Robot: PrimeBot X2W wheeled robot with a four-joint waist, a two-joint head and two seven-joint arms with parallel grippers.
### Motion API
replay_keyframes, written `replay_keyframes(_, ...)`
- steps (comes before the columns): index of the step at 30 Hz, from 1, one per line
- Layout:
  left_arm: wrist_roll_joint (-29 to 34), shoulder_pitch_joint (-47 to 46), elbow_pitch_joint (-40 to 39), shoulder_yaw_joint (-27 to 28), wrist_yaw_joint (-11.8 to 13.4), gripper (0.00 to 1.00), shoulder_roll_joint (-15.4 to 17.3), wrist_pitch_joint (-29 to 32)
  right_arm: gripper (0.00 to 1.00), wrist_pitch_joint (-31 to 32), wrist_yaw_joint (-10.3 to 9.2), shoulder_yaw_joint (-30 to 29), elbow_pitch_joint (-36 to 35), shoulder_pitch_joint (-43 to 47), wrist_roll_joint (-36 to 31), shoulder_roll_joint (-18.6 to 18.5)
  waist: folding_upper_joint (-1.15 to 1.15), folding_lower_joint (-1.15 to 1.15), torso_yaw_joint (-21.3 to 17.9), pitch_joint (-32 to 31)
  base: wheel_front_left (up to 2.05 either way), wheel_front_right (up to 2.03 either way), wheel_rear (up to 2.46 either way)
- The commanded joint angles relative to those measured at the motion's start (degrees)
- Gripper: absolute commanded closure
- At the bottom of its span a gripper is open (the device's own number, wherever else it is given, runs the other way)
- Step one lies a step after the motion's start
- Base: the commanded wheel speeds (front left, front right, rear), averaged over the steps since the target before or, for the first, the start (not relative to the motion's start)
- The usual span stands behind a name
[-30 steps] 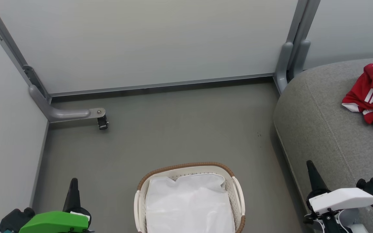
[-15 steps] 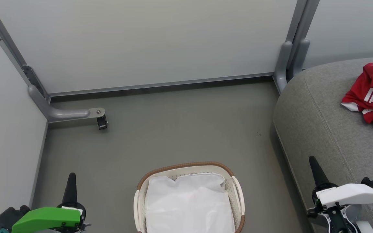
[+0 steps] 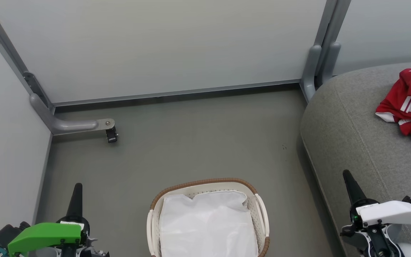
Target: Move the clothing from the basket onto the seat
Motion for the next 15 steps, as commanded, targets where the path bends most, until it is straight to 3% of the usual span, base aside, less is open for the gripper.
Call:
replay_keyframes(1,-1.6,-1.5,-0.6,0.5,-0.5,1.00,0.1,0.5,1.00,0.5,-0.04,-0.4,-0.6,-1.2,1.5,-0.4,0.00,0.00,0.0,0.0,0.00,0.00,0.00)
replay_keyframes(15,-7.3,-2.6,-0.7,1.2,-0.9,1.00,0.1,2.2,1.00,2.3,-0.04,-1.5,-0.8,-1.4,7.5,-0.4,0.00,0.00,-0.2,0.1,0.00,0.00,0.00)
